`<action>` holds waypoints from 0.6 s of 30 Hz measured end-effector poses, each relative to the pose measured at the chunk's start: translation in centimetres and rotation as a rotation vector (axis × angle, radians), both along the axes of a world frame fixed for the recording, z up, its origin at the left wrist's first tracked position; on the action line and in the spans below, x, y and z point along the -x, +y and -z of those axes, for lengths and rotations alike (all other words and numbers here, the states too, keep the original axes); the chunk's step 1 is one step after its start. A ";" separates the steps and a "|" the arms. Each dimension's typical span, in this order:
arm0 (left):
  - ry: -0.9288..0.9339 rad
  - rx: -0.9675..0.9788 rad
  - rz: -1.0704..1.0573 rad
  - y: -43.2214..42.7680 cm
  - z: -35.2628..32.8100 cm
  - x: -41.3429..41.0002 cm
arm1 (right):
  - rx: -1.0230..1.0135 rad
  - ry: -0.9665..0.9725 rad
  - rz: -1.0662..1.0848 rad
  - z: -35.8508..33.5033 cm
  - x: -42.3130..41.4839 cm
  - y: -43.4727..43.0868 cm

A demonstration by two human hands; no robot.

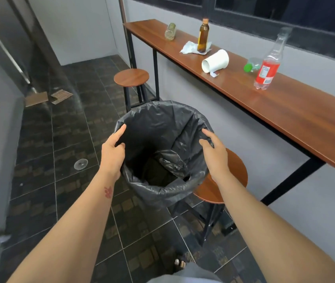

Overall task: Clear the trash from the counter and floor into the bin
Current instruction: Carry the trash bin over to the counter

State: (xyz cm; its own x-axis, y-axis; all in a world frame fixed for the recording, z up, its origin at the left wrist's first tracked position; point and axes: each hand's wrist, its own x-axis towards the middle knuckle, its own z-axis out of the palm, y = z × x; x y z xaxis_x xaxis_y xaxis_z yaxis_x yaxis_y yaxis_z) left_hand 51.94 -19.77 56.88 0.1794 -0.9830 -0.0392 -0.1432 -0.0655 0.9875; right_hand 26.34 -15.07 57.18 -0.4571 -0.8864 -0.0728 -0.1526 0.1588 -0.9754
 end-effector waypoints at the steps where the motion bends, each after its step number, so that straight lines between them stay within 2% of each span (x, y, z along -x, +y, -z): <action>1: 0.015 -0.005 0.001 -1.4 -0.2 0.3 | -0.007 0.007 -0.001 0.0 0.2 -1.3; 11: 0.050 -0.055 0.160 -14.3 -0.4 2.5 | -0.091 0.073 0.131 1.4 1.0 -10.5; 18: 0.066 -0.099 0.360 -25.3 -0.2 3.3 | -0.139 0.090 0.341 2.1 -0.8 -16.5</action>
